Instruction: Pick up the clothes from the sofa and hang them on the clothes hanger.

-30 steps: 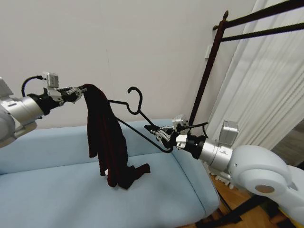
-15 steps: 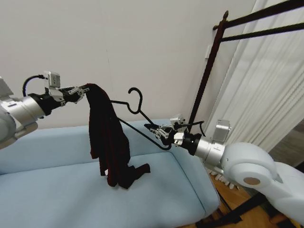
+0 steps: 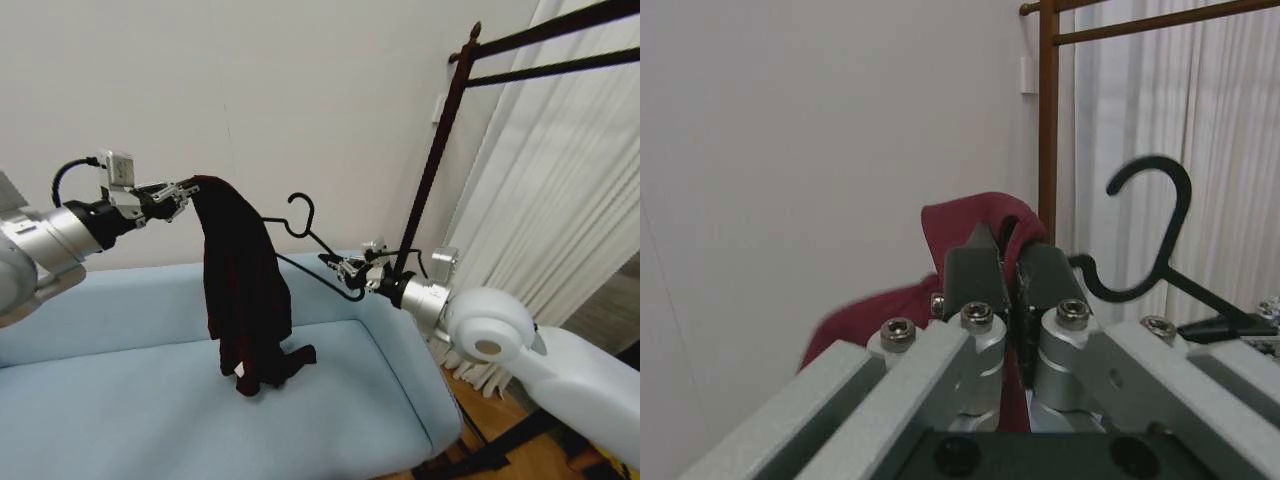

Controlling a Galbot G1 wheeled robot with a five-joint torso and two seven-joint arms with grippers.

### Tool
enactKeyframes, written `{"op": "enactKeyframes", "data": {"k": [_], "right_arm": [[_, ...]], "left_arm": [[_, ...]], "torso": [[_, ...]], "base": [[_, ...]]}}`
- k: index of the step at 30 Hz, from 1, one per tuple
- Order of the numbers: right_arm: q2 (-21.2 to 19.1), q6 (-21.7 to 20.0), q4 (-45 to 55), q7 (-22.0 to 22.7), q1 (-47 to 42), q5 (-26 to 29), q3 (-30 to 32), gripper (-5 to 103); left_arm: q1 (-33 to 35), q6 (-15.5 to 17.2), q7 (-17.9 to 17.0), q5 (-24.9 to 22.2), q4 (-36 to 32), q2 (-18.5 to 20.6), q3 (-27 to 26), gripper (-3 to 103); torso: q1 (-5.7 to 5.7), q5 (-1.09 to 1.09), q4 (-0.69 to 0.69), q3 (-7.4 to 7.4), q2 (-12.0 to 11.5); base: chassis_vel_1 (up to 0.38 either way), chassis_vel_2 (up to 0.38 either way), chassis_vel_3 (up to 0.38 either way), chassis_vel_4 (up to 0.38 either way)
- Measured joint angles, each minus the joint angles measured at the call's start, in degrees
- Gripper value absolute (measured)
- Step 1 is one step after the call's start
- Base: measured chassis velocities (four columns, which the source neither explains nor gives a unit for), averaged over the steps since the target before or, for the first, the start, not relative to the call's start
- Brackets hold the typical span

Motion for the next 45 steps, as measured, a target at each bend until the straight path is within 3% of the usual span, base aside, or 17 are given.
{"op": "enactKeyframes", "data": {"k": [11, 21, 32, 37, 45], "right_arm": [[3.0, 0.7, 3.2, 1.4, 6.0, 0.9, -9.0, 2], [8.0, 1.5, -5.9, 2.6, 6.6, 0.0, -10.1, 2], [12.7, 2.1, -8.7, 5.6, 11.1, 1.0, -12.0, 2], [11.7, 2.0, -10.1, 4.4, 11.7, 1.2, -11.0, 2], [6.2, 1.2, -9.0, 0.8, 13.3, 2.6, -9.5, 2]], "left_arm": [[2.6, 0.0, 1.9, 2.5, -0.1, -1.5, -1.2, 2], [5.2, -0.1, 2.9, 1.6, -2.8, -2.6, -5.8, 2], [5.7, -0.4, 4.3, 1.5, -3.2, -4.3, -6.1, 2], [6.8, -0.6, 5.1, 3.3, -3.1, -5.9, -5.8, 2], [8.2, -1.3, 6.0, 7.7, -2.3, -9.6, -2.9, 2]], "torso": [[0.00, -0.01, -0.01, 0.00, 0.0], [0.00, 0.00, 0.01, 0.00, 0.0], [0.00, -0.02, 0.01, 0.00, 0.0], [0.00, 0.00, 0.00, 0.00, 0.0], [0.00, 0.00, -0.01, 0.00, 0.0]], "base": [[0.000, 0.000, 0.000, 0.000], [0.000, 0.000, 0.000, 0.000], [0.000, 0.000, 0.000, 0.000], [0.000, 0.000, 0.000, 0.000], [0.000, 0.000, 0.000, 0.000]]}}
